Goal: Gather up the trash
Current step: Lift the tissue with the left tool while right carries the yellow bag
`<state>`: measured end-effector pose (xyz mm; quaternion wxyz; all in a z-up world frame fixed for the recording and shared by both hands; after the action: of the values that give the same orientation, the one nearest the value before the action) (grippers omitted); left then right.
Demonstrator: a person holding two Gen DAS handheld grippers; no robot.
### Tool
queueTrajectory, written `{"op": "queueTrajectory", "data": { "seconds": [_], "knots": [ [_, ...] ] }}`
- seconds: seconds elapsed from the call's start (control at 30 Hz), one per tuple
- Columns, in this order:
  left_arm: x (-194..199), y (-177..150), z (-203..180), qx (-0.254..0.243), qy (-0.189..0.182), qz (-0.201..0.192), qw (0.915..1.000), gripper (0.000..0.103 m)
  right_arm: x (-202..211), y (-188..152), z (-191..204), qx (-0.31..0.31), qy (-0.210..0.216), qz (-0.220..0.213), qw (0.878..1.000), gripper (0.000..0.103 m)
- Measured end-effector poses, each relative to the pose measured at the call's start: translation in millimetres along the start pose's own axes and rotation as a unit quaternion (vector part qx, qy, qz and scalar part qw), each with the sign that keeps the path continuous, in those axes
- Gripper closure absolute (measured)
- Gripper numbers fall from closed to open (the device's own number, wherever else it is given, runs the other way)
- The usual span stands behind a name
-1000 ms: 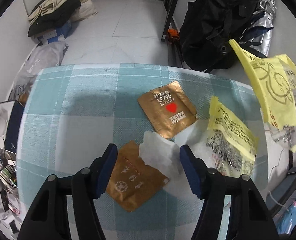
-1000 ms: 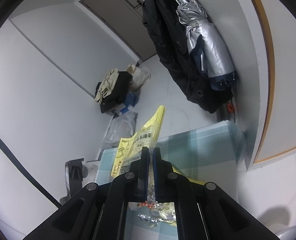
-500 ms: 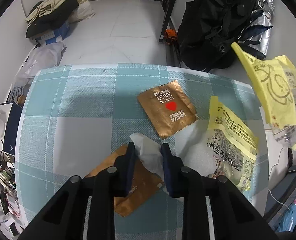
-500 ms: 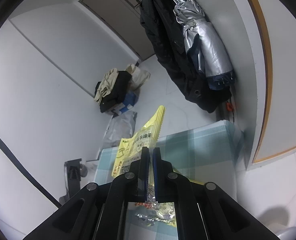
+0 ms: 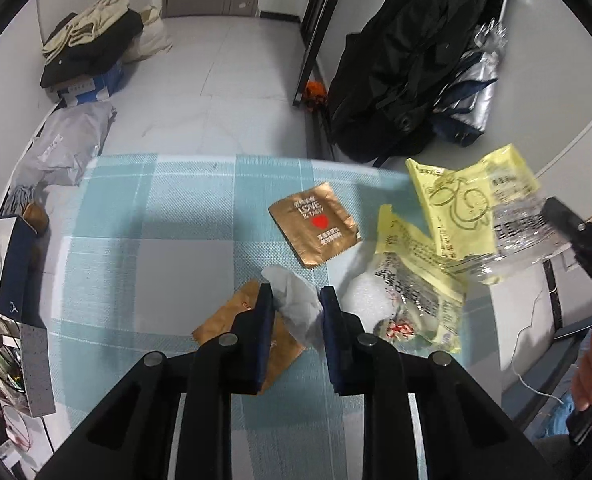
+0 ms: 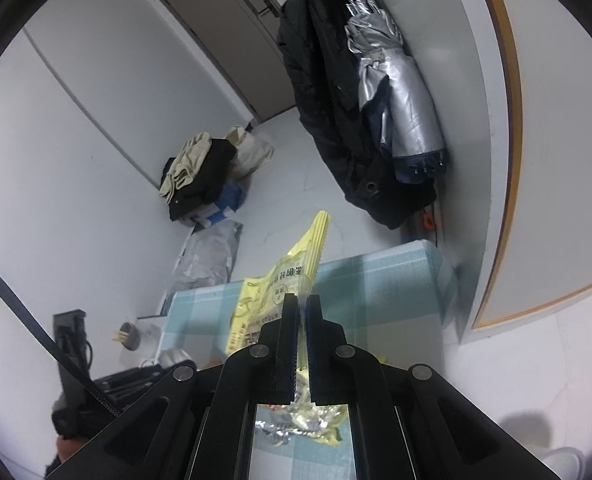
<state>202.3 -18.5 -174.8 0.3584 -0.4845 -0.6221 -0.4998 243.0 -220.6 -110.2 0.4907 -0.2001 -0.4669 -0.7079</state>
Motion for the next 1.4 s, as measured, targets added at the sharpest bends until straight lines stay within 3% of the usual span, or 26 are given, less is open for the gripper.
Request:
{"op": "queueTrajectory", "data": {
  "seconds": [0.3,0.47,0.6,1.07,1.4],
  "knots": [
    [42,-7,0,-0.015,-0.009,-0.063,0.9979,0.085,23,-23,31,0.019,-0.008,-0.026,0.999,0.100],
    [62,-17,-1,-0.034,-0.008,-0.094,0.9950,0.085,28,-57,46,0.028,-0.019,-0.018,0.999,0.100],
    [76,-23,5,-0.018,-0.016,-0.124,0.9920,0.085,38,-80,58,0.034,-0.026,-0.025,0.999,0.100],
    [104,-51,4,-0.040,-0.031,-0.162,0.9854,0.085,58,-124,71,0.028,-0.049,-0.048,0.997,0.100],
    [110,-56,3,-0.051,-0.011,-0.182,0.9819,0.085,82,-140,84,0.044,-0.046,-0.074,0.995,0.100]
  ]
}}
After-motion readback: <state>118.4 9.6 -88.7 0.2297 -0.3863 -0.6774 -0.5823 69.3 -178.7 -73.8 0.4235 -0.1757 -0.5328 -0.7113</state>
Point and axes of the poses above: each gripper's, at about its wrist camera, not at the fingertips, and x roughly against the way its jaws point, z to its left, y to its top, the point moved 9 cm from there along -x, roughly the way its jaws point, and after that the axes turned 11 degrees about z, right-handed, at the moved point
